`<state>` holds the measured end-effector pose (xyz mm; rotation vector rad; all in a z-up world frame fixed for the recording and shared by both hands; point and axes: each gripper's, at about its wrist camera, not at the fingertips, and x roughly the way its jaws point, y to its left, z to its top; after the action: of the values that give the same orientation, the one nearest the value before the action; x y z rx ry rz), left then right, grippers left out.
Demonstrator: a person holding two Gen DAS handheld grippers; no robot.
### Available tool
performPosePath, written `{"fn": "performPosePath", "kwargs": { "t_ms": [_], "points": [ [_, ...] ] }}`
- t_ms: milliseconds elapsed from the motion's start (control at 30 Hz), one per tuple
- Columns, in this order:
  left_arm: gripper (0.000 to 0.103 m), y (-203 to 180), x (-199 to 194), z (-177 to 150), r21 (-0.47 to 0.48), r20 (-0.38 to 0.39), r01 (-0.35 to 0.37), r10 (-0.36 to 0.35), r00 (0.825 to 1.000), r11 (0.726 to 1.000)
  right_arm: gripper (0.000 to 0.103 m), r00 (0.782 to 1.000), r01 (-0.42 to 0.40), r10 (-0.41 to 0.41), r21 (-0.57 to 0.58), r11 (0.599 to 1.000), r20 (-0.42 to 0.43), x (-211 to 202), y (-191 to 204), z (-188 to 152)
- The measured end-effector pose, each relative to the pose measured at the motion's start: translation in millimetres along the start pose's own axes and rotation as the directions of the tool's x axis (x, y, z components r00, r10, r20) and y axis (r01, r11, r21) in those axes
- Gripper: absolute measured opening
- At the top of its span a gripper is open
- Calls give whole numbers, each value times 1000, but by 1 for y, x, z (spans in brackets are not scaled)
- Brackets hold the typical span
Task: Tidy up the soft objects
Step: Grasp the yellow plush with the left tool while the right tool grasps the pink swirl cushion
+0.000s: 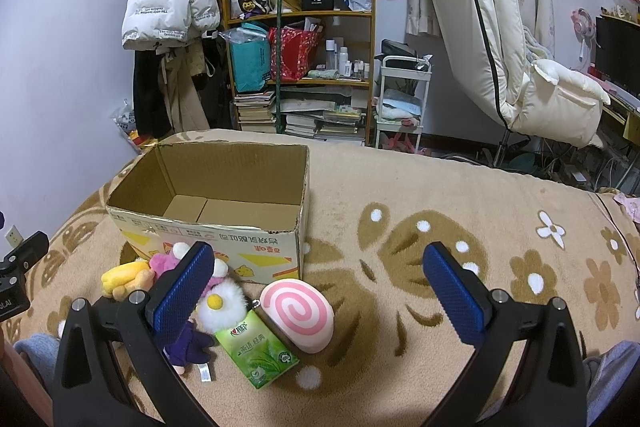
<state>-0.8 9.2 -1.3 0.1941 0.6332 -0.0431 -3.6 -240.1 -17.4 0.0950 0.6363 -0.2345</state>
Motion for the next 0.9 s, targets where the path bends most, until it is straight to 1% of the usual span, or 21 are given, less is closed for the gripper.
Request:
{"fn": "performPosePath", "kwargs": {
  "t_ms": [200, 267, 400, 500, 733, 900],
  "points": [
    [102, -4, 8, 4, 13, -33, 5, -4, 999, 1000, 103, 999, -4, 5, 7, 1000, -39, 8, 1, -4],
    [102, -6, 14, 7, 12, -51, 6, -6, 999, 1000, 103, 998, -20, 22, 22, 1000, -55, 13, -1, -3],
    [102, -8, 28, 13, 10, -94, 4, -3, 996, 1000, 103, 996, -62, 66, 66, 996, -55, 16, -5, -1],
    [102, -11, 41, 17, 18, -124, 1, 1, 992, 1000, 103, 992, -72, 82, 94, 993, -98, 26, -7, -1],
    [102, -21, 67, 20, 48, -192, 18, -8, 981, 999, 103, 967, -89, 119, 139, 986, -224, 56, -10, -2],
    [102, -30, 86, 19, 68, -254, 43, -24, 967, 997, 102, 939, -85, 135, 168, 982, -316, 80, -13, -6]
  ]
}}
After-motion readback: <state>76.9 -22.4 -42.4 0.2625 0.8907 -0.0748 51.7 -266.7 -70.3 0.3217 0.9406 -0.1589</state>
